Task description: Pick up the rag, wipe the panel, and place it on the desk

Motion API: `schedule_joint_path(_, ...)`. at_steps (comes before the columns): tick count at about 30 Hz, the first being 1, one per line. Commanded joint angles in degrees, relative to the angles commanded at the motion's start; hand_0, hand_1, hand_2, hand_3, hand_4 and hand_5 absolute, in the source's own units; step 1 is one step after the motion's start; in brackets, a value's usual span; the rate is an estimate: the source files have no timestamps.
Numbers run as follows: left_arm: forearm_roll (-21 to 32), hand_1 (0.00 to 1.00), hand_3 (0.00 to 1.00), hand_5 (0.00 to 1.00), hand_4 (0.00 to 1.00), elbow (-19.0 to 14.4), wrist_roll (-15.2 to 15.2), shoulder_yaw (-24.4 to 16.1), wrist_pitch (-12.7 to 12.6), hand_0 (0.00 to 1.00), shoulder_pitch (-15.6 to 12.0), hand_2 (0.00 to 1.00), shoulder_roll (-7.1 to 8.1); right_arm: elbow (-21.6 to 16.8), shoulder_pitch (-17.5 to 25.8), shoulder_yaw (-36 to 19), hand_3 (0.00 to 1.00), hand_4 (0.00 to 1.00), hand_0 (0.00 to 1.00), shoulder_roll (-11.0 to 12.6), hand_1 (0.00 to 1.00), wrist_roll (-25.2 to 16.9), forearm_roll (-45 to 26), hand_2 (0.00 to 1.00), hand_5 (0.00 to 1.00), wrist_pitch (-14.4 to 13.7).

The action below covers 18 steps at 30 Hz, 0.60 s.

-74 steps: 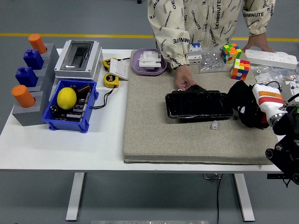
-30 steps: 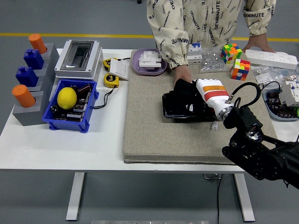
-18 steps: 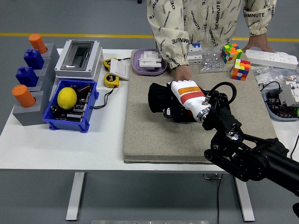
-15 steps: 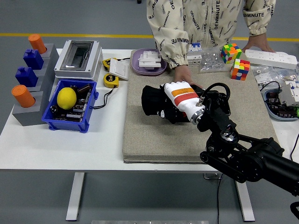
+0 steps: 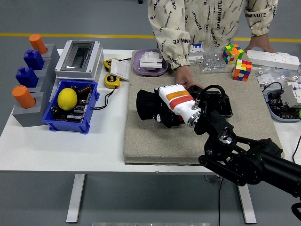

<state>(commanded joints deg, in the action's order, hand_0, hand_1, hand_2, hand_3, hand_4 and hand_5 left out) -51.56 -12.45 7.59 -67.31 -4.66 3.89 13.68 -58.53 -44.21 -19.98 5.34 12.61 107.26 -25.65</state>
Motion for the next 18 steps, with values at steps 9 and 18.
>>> schedule_joint_path(9,-0.09,0.661,0.58,0.447,0.68,-0.1,-0.01,-0.38,0.02,0.651,0.06,0.695,-0.14,1.56,1.86,-1.86,0.528,0.878,0.37,5.18,0.456,0.04,0.07,0.508,0.236,0.09)
schedule_joint_path(18,-0.27,0.663,0.581,0.447,0.68,-0.11,-0.01,-1.06,0.0,0.651,-0.01,0.695,-0.28,3.83,4.4,-5.15,0.528,0.878,0.37,11.11,0.456,0.08,-0.21,0.508,0.236,0.14)
